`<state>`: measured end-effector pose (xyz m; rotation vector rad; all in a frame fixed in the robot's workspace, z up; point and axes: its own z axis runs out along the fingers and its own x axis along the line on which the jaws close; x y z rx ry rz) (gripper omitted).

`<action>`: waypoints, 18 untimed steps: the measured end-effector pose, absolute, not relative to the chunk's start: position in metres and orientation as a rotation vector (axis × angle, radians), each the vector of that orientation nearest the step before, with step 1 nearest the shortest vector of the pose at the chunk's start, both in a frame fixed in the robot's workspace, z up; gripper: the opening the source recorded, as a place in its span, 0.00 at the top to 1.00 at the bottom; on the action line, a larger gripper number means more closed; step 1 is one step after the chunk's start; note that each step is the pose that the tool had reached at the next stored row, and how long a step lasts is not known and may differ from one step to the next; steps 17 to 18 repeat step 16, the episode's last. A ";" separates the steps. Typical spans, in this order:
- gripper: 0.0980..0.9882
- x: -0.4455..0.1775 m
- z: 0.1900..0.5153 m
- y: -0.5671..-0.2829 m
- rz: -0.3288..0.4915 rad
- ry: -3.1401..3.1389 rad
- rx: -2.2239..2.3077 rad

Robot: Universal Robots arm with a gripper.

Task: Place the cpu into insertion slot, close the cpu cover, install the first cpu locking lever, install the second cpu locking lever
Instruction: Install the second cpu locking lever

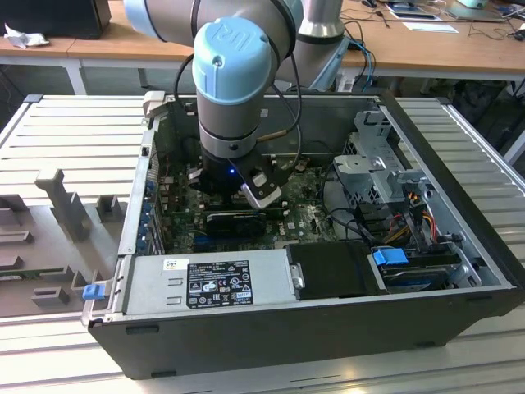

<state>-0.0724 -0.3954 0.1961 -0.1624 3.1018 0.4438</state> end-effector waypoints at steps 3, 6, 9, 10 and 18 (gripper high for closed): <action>0.99 -0.073 0.198 -0.396 0.455 3.100 -0.164; 0.99 -0.073 0.207 -0.396 0.455 3.100 -0.163; 0.99 -0.073 0.216 -0.396 0.455 3.100 -0.163; 0.99 -0.073 0.220 -0.396 0.455 3.100 -0.163; 0.99 -0.073 0.231 -0.396 0.459 3.099 -0.163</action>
